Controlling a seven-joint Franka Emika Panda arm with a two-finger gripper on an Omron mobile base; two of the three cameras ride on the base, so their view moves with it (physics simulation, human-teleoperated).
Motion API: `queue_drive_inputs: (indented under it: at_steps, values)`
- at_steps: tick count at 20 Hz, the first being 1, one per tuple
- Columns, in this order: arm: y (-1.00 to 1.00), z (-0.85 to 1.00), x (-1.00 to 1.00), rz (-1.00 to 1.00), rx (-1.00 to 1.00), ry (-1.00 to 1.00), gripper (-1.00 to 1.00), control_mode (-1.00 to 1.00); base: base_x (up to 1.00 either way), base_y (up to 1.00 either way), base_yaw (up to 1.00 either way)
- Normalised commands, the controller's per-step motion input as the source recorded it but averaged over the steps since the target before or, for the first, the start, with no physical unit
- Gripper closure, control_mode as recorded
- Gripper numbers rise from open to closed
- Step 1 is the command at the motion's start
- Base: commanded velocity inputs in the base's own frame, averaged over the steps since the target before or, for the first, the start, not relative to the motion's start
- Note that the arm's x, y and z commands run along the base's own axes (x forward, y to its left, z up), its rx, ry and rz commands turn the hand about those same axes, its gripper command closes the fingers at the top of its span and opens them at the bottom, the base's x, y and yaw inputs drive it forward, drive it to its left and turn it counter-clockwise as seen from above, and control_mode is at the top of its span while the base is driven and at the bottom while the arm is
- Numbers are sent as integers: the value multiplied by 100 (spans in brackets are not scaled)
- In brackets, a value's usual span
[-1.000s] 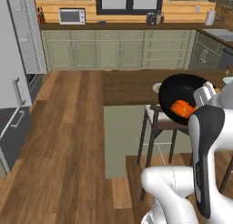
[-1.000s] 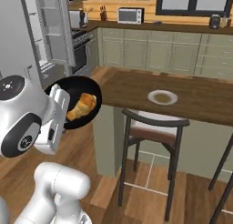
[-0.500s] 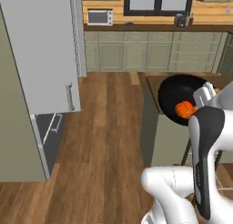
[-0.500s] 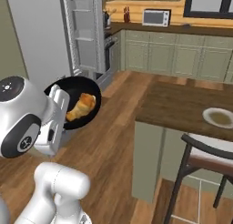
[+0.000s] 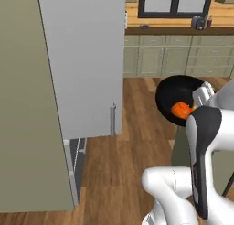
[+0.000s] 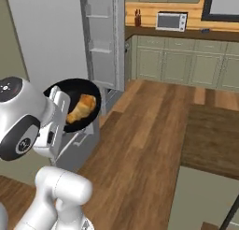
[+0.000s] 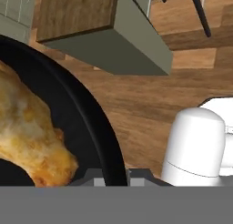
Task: Pick the chicken drumstick and squash from their plates and place them in the bowl. Then put the bowl in the fridge.
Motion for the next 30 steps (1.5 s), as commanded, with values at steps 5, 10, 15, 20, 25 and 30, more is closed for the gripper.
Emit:
queue_drive_inputs:
  at_steps: [5, 10, 15, 20, 25, 30]
  values:
    - [0, 0, 0, 0, 0, 0, 100, 100, 53, -69, 0]
    - [0, 0, 0, 0, 0, 0, 100, 100, 70, -24, 0]
    - [0, 0, 0, 0, 0, 0, 100, 100, 92, 0, 0]
    - [0, 0, 0, 0, 0, 0, 100, 100, 69, 22, 0]
    - [0, 0, 0, 0, 0, 0, 100, 100, 59, 48, 0]
    - [0, 0, 0, 0, 0, 0, 100, 100, 75, -2, 2]
